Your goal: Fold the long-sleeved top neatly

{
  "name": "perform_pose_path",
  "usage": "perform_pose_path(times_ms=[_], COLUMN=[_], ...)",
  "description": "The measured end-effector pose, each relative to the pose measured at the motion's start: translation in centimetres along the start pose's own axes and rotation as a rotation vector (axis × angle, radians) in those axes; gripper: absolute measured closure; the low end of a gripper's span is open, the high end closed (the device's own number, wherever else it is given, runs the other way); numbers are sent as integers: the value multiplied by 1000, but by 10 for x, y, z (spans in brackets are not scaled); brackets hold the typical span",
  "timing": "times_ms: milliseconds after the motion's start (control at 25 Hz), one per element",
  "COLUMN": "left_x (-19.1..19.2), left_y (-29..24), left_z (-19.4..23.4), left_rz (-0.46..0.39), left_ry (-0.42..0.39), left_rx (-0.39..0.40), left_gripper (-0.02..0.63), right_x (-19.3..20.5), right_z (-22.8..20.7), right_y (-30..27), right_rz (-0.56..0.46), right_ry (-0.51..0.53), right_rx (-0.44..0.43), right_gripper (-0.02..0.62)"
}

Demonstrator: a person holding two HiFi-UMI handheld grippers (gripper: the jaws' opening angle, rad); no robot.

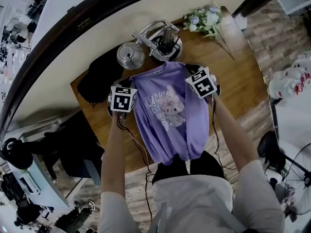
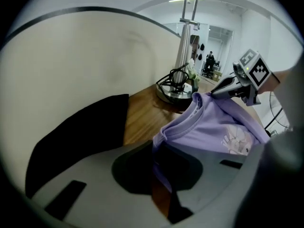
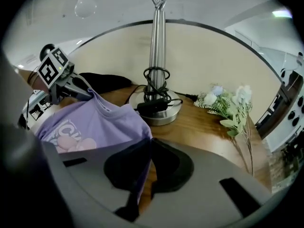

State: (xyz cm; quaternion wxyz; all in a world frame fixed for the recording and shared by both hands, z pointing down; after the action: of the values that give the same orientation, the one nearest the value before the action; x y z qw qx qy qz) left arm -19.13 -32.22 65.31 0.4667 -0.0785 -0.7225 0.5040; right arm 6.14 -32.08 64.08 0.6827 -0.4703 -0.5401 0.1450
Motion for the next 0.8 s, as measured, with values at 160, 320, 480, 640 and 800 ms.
perform_pose_path(times_ms=[160,320,480,640,800], left_x=[5,4,3,12,15], left_y=[-13,-6,16,24,55], left_z=[-3,4,13,19,18], left_rz=[30,-5,-73,-88,-156], left_ry=[15,50,112,256,363], left_rx=[-13,-34,-39,-6,-80], left_gripper=[561,470,422,408,410], right_x=[11,4,-5,-4,-7], right_z=[-3,-9,-13,-18,-25], right_y=[-14,-1,22,23,36], right_rz=[39,-22,-102,-113,-202], right_ry=[-12,-26,-70,-142,-379], right_rx=[38,51,18,-37,-161], right_gripper=[556,487,455,434,434])
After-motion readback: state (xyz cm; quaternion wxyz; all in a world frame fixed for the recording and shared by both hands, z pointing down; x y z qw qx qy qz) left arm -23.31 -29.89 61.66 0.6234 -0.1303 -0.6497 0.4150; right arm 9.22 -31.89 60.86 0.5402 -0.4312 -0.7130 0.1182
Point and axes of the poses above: the fingertips, and each gripper's own axes: y backward along the fingers, z to its left, x out of its underside, the point moved 3 cm from there along y, backward along the fingers, and after that the axes turned 6 degrees about -y, right-handed, at the moved point
